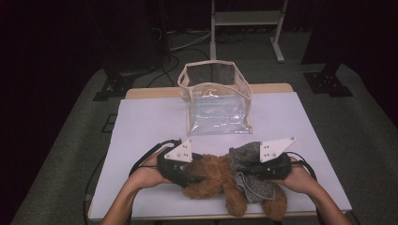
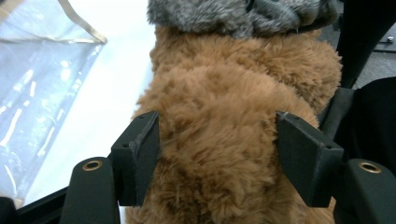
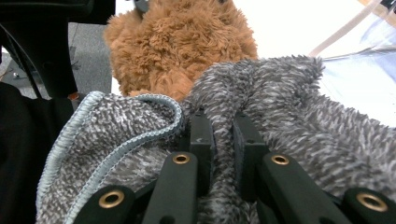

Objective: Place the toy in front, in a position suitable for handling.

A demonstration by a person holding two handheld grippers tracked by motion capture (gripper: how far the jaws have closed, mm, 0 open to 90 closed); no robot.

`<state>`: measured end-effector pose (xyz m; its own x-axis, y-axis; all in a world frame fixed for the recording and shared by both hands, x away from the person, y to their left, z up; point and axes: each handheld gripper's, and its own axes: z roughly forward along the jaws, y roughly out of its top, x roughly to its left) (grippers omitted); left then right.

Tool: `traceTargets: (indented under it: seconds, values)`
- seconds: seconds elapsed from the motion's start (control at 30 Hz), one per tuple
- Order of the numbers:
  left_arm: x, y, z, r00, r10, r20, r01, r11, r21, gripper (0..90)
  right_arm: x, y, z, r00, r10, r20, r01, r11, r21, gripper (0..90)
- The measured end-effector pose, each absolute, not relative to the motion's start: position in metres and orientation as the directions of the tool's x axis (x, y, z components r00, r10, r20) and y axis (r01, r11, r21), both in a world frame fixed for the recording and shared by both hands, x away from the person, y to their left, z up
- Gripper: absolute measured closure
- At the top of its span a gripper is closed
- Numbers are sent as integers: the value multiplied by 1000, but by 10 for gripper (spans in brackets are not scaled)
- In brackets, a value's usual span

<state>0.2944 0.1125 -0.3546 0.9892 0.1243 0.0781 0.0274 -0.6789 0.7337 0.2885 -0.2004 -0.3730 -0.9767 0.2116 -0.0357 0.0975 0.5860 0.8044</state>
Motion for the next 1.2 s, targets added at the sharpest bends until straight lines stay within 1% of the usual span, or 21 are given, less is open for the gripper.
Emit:
traceTargets:
  seconds: [0.2, 0.37, 0.47, 0.53, 0.63, 0.7, 0.83, 0.97, 1.13, 1.2]
  values:
    - [289, 104, -370, 994, 89, 64, 17, -704, 710, 343, 281, -196, -371, -980, 194, -43, 86, 609, 788, 802]
    - [289, 104, -372, 992, 99, 75, 19, -720, 693, 354, 284, -179, -358, -981, 162, -105, 26, 647, 762, 800]
    - [290, 106, -372, 991, 104, 80, 20, -723, 690, 364, 288, -177, -353, -982, 155, -110, 16, 641, 767, 799]
    - [290, 108, -373, 991, 108, 76, 25, -717, 697, 370, 291, -183, -353, -981, 166, -102, 27, 633, 774, 799]
    - [291, 109, -374, 992, 108, 68, 28, -706, 707, 371, 291, -202, -357, -975, 210, -71, 73, 608, 791, 799]
    - [290, 109, -375, 992, 107, 66, 28, -701, 713, 372, 289, -212, -360, -974, 220, -55, 90, 596, 798, 799]
    - [289, 108, -373, 991, 105, 80, 19, -709, 704, 371, 284, -222, -361, -970, 237, -51, 102, 589, 802, 797]
    - [289, 106, -372, 991, 97, 88, 8, -713, 701, 367, 286, -209, -355, -971, 225, -76, 76, 596, 799, 796]
    - [289, 107, -372, 992, 92, 84, 6, -708, 706, 367, 291, -184, -356, -981, 175, -86, 35, 590, 807, 795]
    - [289, 109, -373, 993, 88, 80, 5, -700, 714, 368, 292, -187, -358, -982, 178, -70, 47, 581, 812, 795]
